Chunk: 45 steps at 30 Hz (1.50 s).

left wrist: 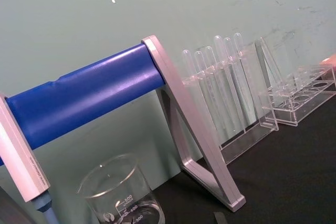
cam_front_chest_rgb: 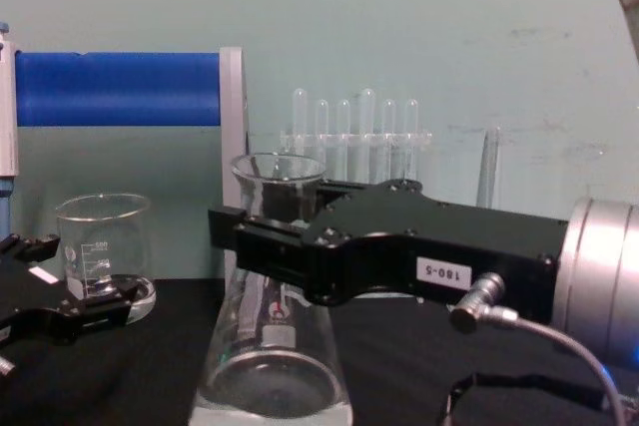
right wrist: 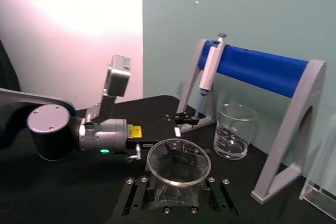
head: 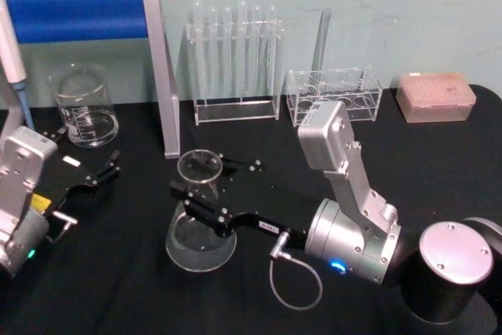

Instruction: Grasp the erlenmeyer flask with one hand, shake it three times, then place it back.

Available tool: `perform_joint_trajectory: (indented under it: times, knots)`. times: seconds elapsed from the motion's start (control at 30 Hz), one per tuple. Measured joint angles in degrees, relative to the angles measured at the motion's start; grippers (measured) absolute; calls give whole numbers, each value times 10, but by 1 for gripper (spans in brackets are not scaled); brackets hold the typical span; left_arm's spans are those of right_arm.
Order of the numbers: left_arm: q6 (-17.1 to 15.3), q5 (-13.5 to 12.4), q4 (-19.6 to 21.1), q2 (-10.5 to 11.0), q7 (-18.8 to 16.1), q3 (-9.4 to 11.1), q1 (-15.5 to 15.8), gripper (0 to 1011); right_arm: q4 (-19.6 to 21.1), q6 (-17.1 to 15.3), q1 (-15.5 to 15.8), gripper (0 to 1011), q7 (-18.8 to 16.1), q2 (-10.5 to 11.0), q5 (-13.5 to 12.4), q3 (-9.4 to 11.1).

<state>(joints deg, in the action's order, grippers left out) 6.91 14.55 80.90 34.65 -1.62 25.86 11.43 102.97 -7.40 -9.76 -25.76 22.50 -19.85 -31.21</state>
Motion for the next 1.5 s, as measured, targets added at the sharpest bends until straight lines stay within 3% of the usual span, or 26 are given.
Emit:
perform_joint_trajectory:
  times: [0.33, 1.0, 1.27, 1.5]
  knots:
    - [0, 0, 0, 0, 0, 0, 0, 1001, -28, 3, -13, 450, 34, -8, 5, 26]
    - [0, 0, 0, 0, 0, 0, 0, 1001, -106, 16, -46, 450, 102, -26, 32, 129]
    - [0, 0, 0, 0, 0, 0, 0, 1001, -119, 17, -49, 450, 108, -33, 42, 150]
    - [0, 0, 0, 0, 0, 0, 0, 1001, -113, 14, -46, 450, 101, -40, 46, 151]
